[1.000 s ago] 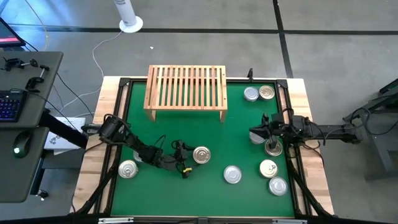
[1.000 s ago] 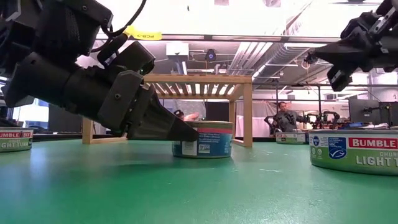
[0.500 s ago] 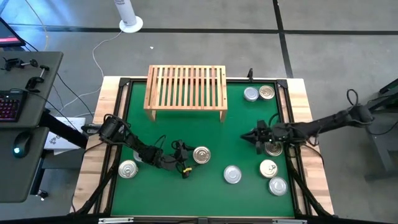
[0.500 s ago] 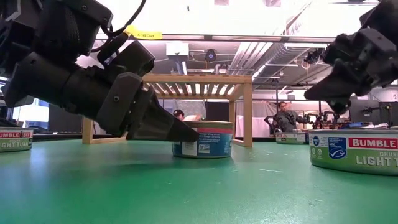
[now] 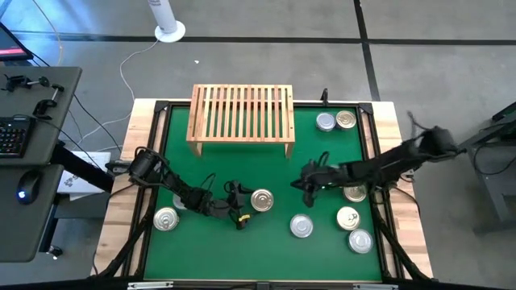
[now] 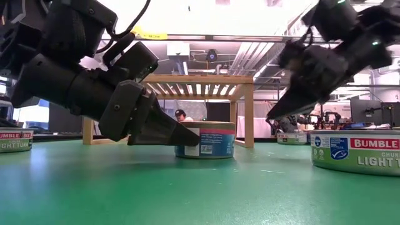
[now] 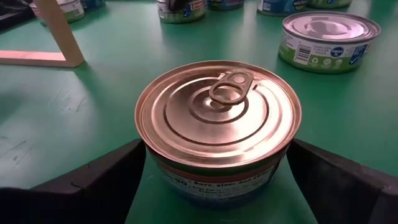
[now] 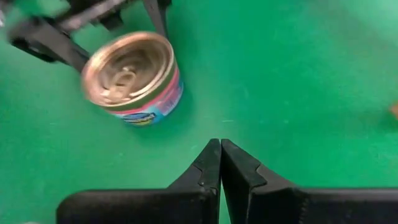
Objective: Stack canned seafood by type on shelf
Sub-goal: Put the blue pink tuna can on the shelf
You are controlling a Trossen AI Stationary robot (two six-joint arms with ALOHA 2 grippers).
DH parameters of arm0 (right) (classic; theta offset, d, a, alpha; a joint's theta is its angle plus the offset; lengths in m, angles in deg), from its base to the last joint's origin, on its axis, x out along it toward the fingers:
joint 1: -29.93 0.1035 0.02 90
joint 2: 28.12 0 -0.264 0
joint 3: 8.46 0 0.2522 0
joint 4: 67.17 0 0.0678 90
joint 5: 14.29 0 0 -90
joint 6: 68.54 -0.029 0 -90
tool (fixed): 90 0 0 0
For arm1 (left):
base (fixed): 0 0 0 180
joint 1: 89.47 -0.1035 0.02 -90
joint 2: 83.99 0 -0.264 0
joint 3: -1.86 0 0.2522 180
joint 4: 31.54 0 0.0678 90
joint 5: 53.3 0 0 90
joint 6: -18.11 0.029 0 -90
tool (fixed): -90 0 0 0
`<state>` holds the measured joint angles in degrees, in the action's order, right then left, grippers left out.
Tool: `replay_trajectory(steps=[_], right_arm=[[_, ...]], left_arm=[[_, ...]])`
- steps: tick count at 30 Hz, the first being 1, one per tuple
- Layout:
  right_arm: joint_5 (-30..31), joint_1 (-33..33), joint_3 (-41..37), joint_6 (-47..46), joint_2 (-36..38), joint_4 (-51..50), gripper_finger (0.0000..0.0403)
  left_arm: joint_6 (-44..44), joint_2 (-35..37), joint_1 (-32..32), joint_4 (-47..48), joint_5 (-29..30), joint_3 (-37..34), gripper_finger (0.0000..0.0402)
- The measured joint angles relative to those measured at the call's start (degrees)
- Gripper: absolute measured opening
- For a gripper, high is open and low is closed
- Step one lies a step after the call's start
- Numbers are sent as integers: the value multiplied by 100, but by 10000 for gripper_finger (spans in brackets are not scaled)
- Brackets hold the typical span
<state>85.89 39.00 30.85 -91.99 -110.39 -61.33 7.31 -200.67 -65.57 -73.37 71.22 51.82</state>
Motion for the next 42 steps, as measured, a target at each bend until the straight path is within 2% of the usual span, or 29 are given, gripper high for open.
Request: replay_trajectory(steps=[7,11,14,21,24,29,32,42], right_arm=[[-262,-5,962,8,-1450,2,3],[-485,-5,1438,114,-2026,6,3],[-529,-5,1667,150,-2275,-47,3],[-552,-9,1746,-39,-2343,-84,3],[-560,-10,1746,-163,-2337,-113,3],[-573,-10,1746,-354,-2337,-124,3],[-573,-10,1746,-447,-2338,-124,3],[-595,-10,1746,-504,-2344,-108,3]], left_arm=[[3,0,-28,-40,41,0,378],[-1,0,-144,-81,36,0,378],[-45,1,-276,-78,-179,0,378],[160,-29,-374,-192,-374,-7,379],[410,-331,-353,-888,-336,-13,379],[840,-1124,-315,-2564,-262,-15,379],[855,-1400,-323,-3040,-283,-13,379],[661,-1104,-337,-2434,-433,-9,379]])
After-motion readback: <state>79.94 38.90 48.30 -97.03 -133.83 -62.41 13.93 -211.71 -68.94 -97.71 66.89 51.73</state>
